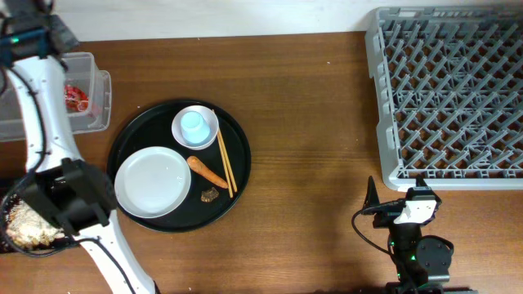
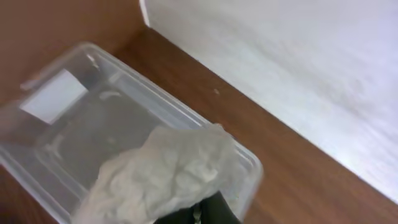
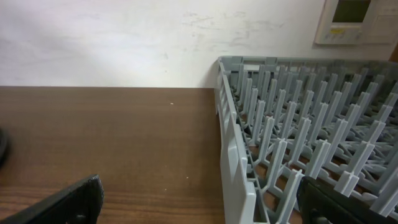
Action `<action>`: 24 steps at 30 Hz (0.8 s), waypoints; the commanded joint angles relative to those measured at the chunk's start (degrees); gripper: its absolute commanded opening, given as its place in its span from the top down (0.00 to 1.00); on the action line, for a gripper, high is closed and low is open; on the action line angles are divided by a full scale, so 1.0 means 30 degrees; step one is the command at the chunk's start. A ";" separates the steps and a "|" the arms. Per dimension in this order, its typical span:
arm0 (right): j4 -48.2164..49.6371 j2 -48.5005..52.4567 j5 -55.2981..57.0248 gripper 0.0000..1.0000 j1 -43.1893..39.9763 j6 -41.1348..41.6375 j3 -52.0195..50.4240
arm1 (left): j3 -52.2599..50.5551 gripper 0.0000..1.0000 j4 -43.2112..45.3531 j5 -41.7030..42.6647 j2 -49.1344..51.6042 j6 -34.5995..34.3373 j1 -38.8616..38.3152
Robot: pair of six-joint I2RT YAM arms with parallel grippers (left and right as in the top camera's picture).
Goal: Sort waste into correct bins and load items into the dishwasher rack
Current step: 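Carry the tissue with the left gripper and release into the clear bin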
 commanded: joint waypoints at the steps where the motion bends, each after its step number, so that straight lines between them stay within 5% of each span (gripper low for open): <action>1: -0.0124 -0.0109 0.0219 0.02 -0.0124 -0.0073 -0.0095 | 0.0189 0.91 0.0685 -0.0248 0.1377 0.0080 0.1413; 3: -0.0124 -0.0109 0.0219 0.02 -0.0124 -0.0073 -0.0095 | 0.0189 0.90 0.0648 -0.0255 0.1967 0.0080 0.1996; 5: -0.0124 -0.0109 0.0219 0.02 -0.0124 -0.0073 -0.0095 | 0.0189 0.35 0.0634 -0.0248 0.2288 0.0080 0.2543; 7: -0.0124 -0.0109 0.0219 0.02 -0.0124 -0.0073 -0.0095 | 0.0189 0.05 0.0627 -0.0189 0.2288 0.0080 0.2739; 8: -0.0124 -0.0109 0.0219 0.02 -0.0124 -0.0073 -0.0095 | 0.0189 0.01 0.0627 -0.0189 0.2288 0.0080 0.2732; 15: -0.0124 -0.0109 0.0219 0.02 -0.0124 -0.0073 -0.0095 | 0.0197 0.01 -0.0087 0.6652 0.1260 0.0007 0.2390; 18: -0.0124 -0.0109 0.0219 0.02 -0.0124 -0.0073 -0.0095 | 0.0197 0.01 0.1188 1.6619 0.0015 0.0000 0.2302; 20: -0.0124 -0.0109 0.0219 0.02 -0.0124 -0.0073 -0.0095 | 0.0197 0.01 0.2645 2.0903 -0.0736 -0.1639 0.1880; 24: -0.0124 -0.0109 0.0219 0.01 -0.0124 -0.0073 -0.0095 | 0.0197 0.01 -0.1450 2.2112 -0.1588 -0.2033 0.0357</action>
